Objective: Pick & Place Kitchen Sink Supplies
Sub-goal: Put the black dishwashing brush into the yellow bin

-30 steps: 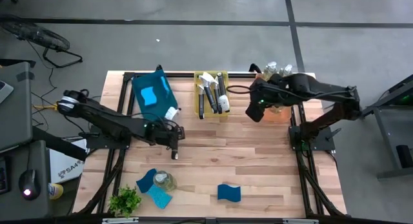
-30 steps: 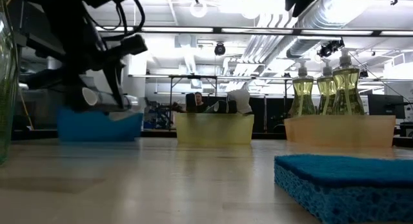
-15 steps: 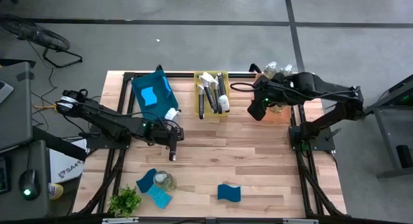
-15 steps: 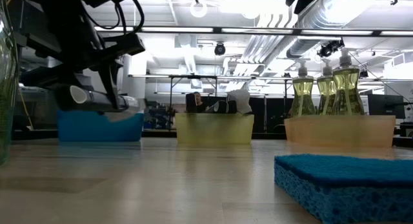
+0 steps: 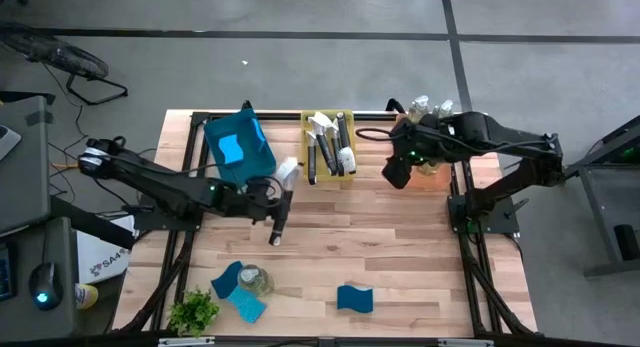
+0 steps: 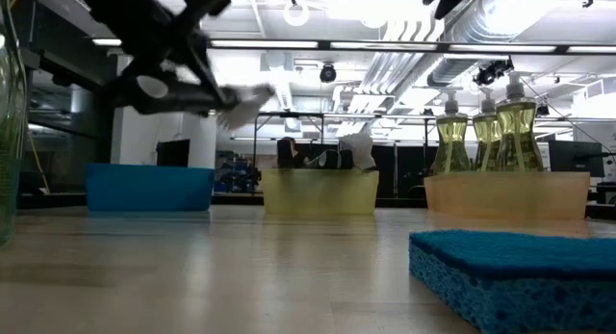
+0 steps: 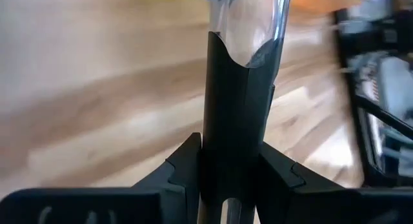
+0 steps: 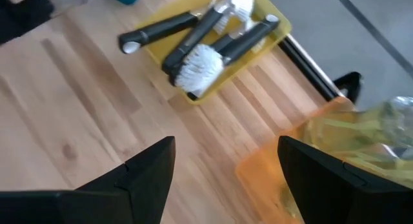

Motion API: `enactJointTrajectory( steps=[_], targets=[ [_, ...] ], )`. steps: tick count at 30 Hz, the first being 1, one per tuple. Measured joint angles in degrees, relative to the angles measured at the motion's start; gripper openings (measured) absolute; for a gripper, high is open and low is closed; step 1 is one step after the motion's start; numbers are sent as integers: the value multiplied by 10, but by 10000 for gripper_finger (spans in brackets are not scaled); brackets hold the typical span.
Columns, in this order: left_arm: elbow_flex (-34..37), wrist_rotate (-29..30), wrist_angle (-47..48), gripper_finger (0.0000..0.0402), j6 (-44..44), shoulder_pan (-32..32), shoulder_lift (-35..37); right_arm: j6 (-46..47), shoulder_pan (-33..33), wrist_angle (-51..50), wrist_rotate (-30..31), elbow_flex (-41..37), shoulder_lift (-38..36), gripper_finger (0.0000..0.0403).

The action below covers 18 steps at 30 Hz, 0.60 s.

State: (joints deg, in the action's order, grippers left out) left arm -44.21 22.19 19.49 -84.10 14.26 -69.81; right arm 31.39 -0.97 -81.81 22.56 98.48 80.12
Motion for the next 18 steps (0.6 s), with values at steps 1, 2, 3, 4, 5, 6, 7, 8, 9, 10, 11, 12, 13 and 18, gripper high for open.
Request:
enactJointTrajectory(
  steps=[1,2,3,4,5,6,7,8,9,10,11,12,13,18],
  targets=[
    [0,7,-8,96,25,0,8,-3,0,8,-7,0,0,268],
    [0,12,-13,96,48,0,17,-7,0,18,-13,0,0,268],
    [0,16,-17,96,72,0,25,-10,0,28,-20,0,0,268],
    [0,21,-26,96,97,0,33,-17,0,38,-24,0,0,268],
    [0,24,-38,96,123,0,39,-21,0,48,-31,0,0,268],
    [0,29,-48,96,150,0,45,-28,0,60,-40,0,0,268],
    [0,34,-59,96,180,0,50,-34,0,72,-48,0,0,268],
    [0,38,-77,96,213,0,53,-39,0,86,-54,0,0,268],
    [0,40,-97,96,249,0,56,-45,0,101,-61,0,0,268],
    [0,42,-116,96,287,0,58,-50,0,116,-67,0,0,268],
    [0,43,-133,96,325,0,59,-56,0,131,-72,0,0,268],
    [0,44,-154,96,366,0,60,-63,0,144,-78,0,0,268],
    [0,44,-168,96,405,0,59,-74,0,159,-83,0,0,268],
    [0,57,-207,96,542,0,59,-144,2,236,-103,0,1,268]
  ],
)
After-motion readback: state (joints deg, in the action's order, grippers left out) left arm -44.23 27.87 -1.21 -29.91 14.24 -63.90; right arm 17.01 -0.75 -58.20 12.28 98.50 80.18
